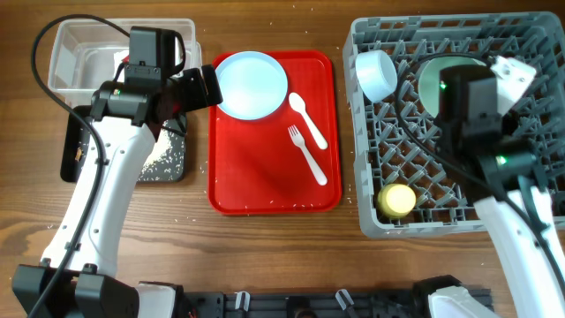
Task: Sort waste into correct bins and load items into the dishwasher rack
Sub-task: 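Place the light-green bowl in the rack's middle-left area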
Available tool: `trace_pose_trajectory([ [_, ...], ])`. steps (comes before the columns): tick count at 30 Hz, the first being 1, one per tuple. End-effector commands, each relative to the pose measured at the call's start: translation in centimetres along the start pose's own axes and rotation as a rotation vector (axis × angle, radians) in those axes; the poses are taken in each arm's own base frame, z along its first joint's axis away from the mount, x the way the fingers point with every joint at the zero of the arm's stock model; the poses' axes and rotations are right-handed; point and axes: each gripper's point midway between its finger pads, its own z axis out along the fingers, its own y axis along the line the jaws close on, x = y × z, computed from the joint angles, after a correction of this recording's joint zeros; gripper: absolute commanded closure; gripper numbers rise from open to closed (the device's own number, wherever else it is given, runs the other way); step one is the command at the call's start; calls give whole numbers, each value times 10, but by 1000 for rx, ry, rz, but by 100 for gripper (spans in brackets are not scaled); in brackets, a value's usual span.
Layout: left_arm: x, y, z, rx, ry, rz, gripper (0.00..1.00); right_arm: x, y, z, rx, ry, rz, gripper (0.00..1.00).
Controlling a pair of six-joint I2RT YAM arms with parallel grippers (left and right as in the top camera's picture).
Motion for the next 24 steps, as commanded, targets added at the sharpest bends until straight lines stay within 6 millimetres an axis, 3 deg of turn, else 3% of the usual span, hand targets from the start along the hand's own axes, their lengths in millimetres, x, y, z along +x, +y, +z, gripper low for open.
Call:
trace_pose_trajectory([
  [1, -5, 2, -3, -8, -16, 3, 0, 9, 18, 26, 135, 30, -423, 96],
  [7, -5, 2, -3, -8, -16, 3, 0, 31, 88, 43, 308, -20, -923, 95],
  [10, -5, 2, -3, -8, -16, 3, 0, 43, 101, 48, 329, -14, -992, 90],
  [16, -5, 2, -3, -8, -16, 3, 0, 43, 99, 51, 383, -24, -1005, 90],
  [20, -5, 2, -3, -8, -16, 3, 0, 63, 116, 58, 228, 31, -1002, 89],
  [24, -5, 2, -3, -8, -16, 3, 0, 71, 126, 57, 167, 42, -1013, 89],
])
